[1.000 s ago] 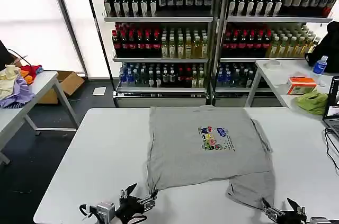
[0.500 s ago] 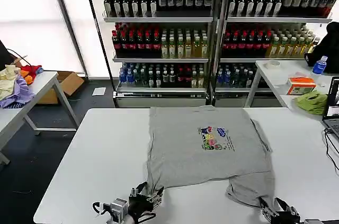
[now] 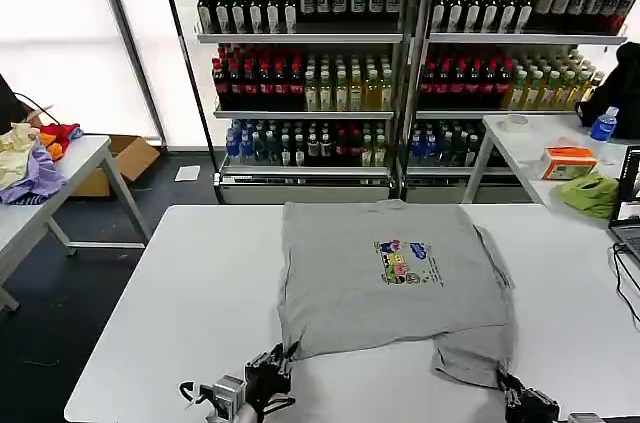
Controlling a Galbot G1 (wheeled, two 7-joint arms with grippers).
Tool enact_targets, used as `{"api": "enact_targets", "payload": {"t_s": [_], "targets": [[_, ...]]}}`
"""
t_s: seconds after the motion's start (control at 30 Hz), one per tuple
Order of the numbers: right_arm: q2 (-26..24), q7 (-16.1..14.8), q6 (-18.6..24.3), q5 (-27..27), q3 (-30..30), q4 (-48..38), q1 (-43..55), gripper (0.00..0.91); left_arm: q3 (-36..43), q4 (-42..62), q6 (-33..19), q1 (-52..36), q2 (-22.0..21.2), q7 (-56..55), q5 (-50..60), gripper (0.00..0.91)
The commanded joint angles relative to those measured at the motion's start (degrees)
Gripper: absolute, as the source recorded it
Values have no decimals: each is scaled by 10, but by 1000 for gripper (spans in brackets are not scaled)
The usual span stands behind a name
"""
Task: Fold and organize the clothes.
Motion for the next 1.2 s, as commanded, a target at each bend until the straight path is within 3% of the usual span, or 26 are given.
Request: {"api": "enact_targets", "payload": {"t_s": [0.03, 0.27, 0.43, 0.7, 1.07, 1.2], "targets": [[4, 3, -4, -1, -3, -3, 0, 0, 5, 8, -25, 5, -1, 3, 37, 30], [-7, -25, 18, 27, -5, 20, -7, 0, -24, -13, -29, 5, 6, 8, 42, 30], [-10, -50, 33, 29, -6, 70, -49, 0, -81, -46, -24, 39, 39, 21, 34, 30], [6, -67, 40, 23, 12, 133, -125, 0, -165, -82, -24, 118, 94, 30, 12, 30], [13, -84, 58, 22, 30, 175, -178, 0, -235, -141, -17, 241, 133, 49, 0, 30], [11, -87, 94, 30, 15, 159, -153, 0, -241, -143, -17, 228, 136, 50, -15, 30]]}}
